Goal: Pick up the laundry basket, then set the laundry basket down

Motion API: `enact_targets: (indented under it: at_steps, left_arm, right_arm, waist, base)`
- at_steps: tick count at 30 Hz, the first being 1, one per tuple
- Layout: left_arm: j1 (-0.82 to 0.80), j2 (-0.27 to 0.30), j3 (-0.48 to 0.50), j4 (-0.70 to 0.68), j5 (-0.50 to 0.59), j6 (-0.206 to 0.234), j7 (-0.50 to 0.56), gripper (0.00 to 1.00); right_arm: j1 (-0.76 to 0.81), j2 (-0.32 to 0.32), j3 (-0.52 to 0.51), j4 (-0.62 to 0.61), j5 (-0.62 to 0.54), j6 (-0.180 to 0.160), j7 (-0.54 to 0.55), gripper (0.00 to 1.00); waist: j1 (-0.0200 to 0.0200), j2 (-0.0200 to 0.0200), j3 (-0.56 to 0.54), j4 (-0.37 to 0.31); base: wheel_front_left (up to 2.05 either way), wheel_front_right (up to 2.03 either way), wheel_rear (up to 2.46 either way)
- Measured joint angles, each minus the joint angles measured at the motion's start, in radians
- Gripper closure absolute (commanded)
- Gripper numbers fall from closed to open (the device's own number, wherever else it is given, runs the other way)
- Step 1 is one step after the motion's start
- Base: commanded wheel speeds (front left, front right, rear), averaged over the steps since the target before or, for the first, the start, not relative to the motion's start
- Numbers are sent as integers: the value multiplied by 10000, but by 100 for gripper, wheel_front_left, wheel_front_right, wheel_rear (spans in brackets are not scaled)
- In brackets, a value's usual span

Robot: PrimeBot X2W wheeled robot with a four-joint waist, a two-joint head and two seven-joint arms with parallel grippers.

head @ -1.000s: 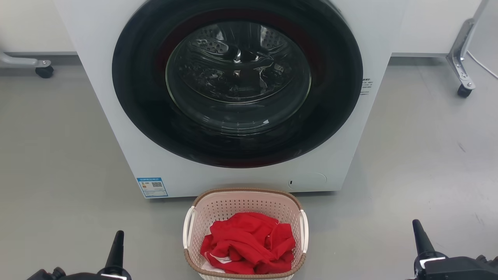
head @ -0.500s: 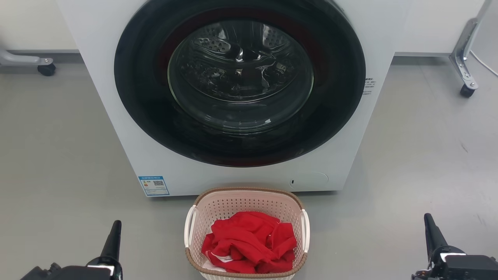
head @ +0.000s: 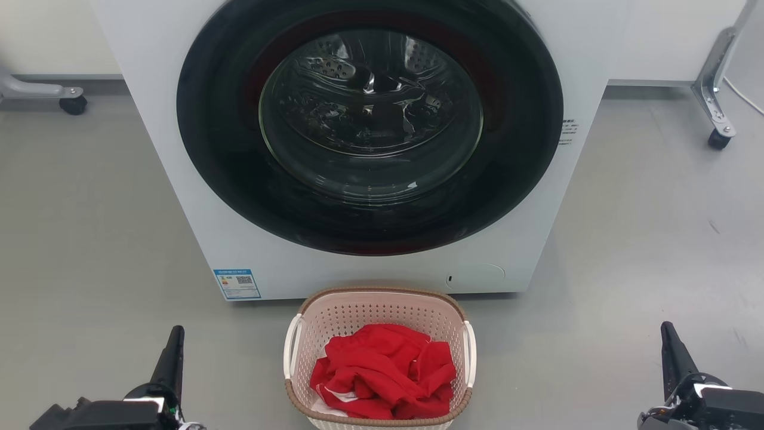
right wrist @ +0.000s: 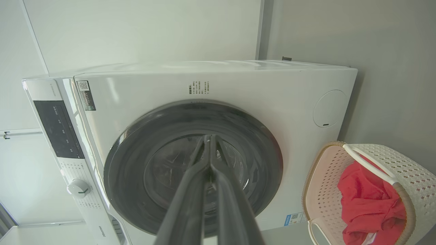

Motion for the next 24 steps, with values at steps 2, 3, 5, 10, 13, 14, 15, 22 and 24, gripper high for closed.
enact_targets:
  at_steps: [2,3,5,10,13,14,15,22,24]
  left_arm:
    - [0,0,0,2,0,0,0,100]
    - [0,-2,0,2,0,0,0,100]
    - [0,-2,2,2,0,0,0,100]
    - [0,-2,2,4,0,0,0,100]
    - [0,-2,2,4,0,0,0,100]
    - [0,-2,2,6,0,0,0,100]
    - [0,-2,0,6,0,0,0,100]
    - [0,-4,0,8,0,0,0,100]
    - [0,-4,0,8,0,0,0,100]
  right_arm:
    - [1,0,0,4,0,0,0,100]
    - [1,0,0,4,0,0,0,100]
    - [1,0,0,4,0,0,0,100]
    - [1,0,0,4,0,0,0,100]
    - [1,2,0,4,0,0,0,100]
    - [1,2,0,4,0,0,0,100]
    - [1,2,0,4,0,0,0,100]
    - [1,2,0,4,0,0,0,100]
    - [1,2,0,4,2,0,0,100]
  waist:
    - [0,0,0,0]
    - [0,0,0,0]
    - [0,0,0,0]
    - [0,0,0,0]
    - [0,0,0,0]
    - [0,0,0,0]
    - [0,0,0,0]
    - [0,0,0,0]
    - [0,0,0,0]
  base:
    - [0,0,0]
    - [0,0,0]
    - [0,0,0]
    - [0,0,0]
    - [0,0,0]
    - [0,0,0]
    - [0,0,0]
    - [0,0,0]
    - [0,0,0]
